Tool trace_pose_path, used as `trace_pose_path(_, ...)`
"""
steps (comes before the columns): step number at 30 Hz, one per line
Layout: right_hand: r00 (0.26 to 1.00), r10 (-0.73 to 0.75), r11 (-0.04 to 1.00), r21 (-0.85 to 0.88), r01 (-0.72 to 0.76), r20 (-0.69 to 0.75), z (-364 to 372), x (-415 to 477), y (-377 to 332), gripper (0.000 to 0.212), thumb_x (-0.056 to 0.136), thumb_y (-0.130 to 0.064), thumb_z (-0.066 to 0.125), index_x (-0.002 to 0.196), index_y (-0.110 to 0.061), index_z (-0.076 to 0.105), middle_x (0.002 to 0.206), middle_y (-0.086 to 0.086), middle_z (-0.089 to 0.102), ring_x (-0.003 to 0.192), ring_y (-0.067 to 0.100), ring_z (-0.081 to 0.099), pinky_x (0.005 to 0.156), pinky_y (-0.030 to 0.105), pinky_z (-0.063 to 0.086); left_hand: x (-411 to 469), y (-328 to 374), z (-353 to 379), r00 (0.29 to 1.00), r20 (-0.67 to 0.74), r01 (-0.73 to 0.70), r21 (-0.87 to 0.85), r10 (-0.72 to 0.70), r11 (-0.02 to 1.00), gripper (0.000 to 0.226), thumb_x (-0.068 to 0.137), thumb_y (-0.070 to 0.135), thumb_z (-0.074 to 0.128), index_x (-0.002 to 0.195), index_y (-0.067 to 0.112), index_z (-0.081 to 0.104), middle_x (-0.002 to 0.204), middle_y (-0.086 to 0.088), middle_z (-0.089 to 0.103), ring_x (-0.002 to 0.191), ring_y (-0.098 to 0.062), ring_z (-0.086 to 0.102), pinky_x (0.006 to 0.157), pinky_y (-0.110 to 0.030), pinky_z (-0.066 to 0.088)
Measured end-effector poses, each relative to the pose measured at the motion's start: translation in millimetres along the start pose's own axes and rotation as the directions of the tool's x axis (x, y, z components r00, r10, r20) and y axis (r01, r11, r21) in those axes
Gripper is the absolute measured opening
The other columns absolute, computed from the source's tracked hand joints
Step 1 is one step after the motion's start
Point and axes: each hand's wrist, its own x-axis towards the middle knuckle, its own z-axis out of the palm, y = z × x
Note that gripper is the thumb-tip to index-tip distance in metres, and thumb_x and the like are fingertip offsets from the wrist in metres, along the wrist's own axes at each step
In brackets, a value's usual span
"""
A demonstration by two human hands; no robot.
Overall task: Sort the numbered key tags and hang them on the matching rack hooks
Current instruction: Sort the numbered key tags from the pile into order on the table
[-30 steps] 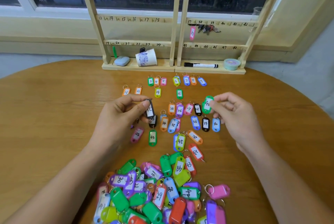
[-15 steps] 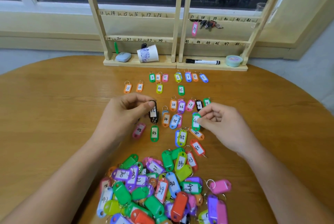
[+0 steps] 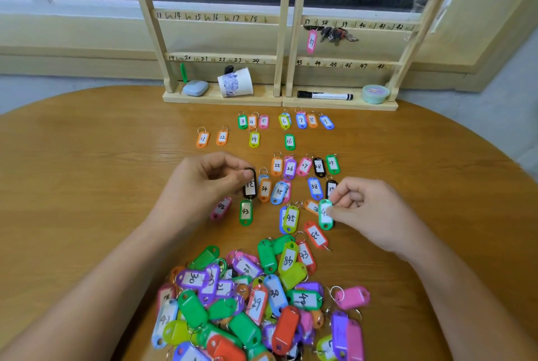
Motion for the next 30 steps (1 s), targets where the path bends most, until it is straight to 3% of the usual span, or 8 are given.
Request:
trace_pose_path(4, 1.0, -0.025, 0.999, 0.031, 0.025, 0.001, 13.6, 2.4, -12.1, 0.014, 0.086, -0.018, 0.087, 0.087, -0.02, 0.073, 0.074, 0.002, 0.074, 0.059, 0.008, 0.054, 0.062, 0.031, 0.043, 0.4, -1.9, -0.8, 1.0, 0.031, -0.003, 0.035, 0.002, 0.999, 0.009, 0.089, 0.026, 0.085, 0.097, 0.021, 0.083, 0.086, -0.012, 0.079, 0.074, -0.012, 0.066, 0.076, -0.026, 0.054)
trace_pose_path(6, 0.999, -0.036, 0.999, -0.014, 0.036, -0.007, 22.1, 3.3, -15.0, 0.015, 0.085, -0.018, 0.086, 0.086, -0.021, 0.072, 0.07, -0.002, 0.073, 0.055, 0.003, 0.054, 0.061, 0.029, 0.043, 0.5, -2.8, -0.9, 0.999, 0.034, -0.007, 0.045, 0.005, 0.999, 0.01, 0.089, 0.028, 0.085, 0.097, 0.022, 0.083, 0.089, -0.014, 0.079, 0.076, -0.016, 0.066, 0.082, -0.036, 0.054)
trace_pose_path(10, 0.999, -0.039, 0.99, -0.138, 0.036, -0.015, 26.8, -1.0, -15.9, 0.014, 0.085, -0.023, 0.084, 0.086, -0.025, 0.07, 0.069, -0.01, 0.072, 0.054, 0.0, 0.055, 0.062, 0.027, 0.044, 0.5, -4.0, -0.7, 0.999, 0.034, -0.007, 0.056, 0.005, 0.998, 0.01, 0.089, 0.03, 0.086, 0.097, 0.025, 0.083, 0.089, -0.017, 0.078, 0.077, -0.021, 0.063, 0.081, -0.043, 0.051)
trace_pose_path(14, 0.996, -0.069, 0.983, -0.174, 0.06, -0.049, 21.1, -11.2, -16.7, 0.017, 0.086, -0.029, 0.086, 0.085, -0.027, 0.069, 0.071, -0.011, 0.069, 0.055, 0.002, 0.054, 0.058, 0.024, 0.043, -0.6, -2.4, -0.1, 0.999, 0.041, -0.002, 0.052, 0.0, 0.999, 0.01, 0.089, 0.029, 0.086, 0.097, 0.023, 0.082, 0.088, -0.017, 0.078, 0.076, -0.023, 0.063, 0.08, -0.045, 0.052)
trace_pose_path(19, 0.994, -0.103, 0.965, -0.24, 0.105, 0.022, 13.9, -28.7, -17.2, 0.025, 0.082, -0.028, 0.09, 0.091, -0.031, 0.067, 0.073, -0.012, 0.066, 0.055, 0.004, 0.051, 0.055, 0.02, 0.041, -1.3, -1.0, -0.4, 0.999, 0.044, 0.002, 0.054, -0.004, 0.999, 0.011, 0.088, 0.03, 0.086, 0.096, 0.024, 0.082, 0.088, -0.018, 0.077, 0.075, -0.024, 0.062, 0.076, -0.051, 0.054)
trace_pose_path(26, 0.993, -0.071, 0.947, -0.306, 0.097, 0.095, -0.1, -42.6, -10.3, 0.037, 0.077, -0.031, 0.094, 0.1, -0.034, 0.064, 0.083, -0.011, 0.067, 0.063, 0.005, 0.055, 0.059, 0.02, 0.037, -3.2, -0.1, 1.0, 0.999, 0.05, 0.005, 0.059, -0.008, 0.998, 0.009, 0.09, 0.028, 0.085, 0.096, 0.022, 0.082, 0.086, -0.017, 0.076, 0.073, -0.024, 0.059, 0.075, -0.045, 0.049)
trace_pose_path(30, 0.997, -0.06, 0.963, -0.261, 0.07, 0.044, -5.6, -41.2, -13.2, 0.022, 0.084, -0.029, 0.087, 0.094, -0.031, 0.068, 0.08, -0.011, 0.067, 0.058, 0.004, 0.051, 0.06, 0.026, 0.042, -3.5, 0.7, 2.3, 0.999, 0.051, 0.003, 0.065, -0.006, 0.998, 0.008, 0.091, 0.026, 0.084, 0.096, 0.02, 0.081, 0.085, -0.017, 0.076, 0.072, -0.026, 0.059, 0.074, -0.045, 0.048)
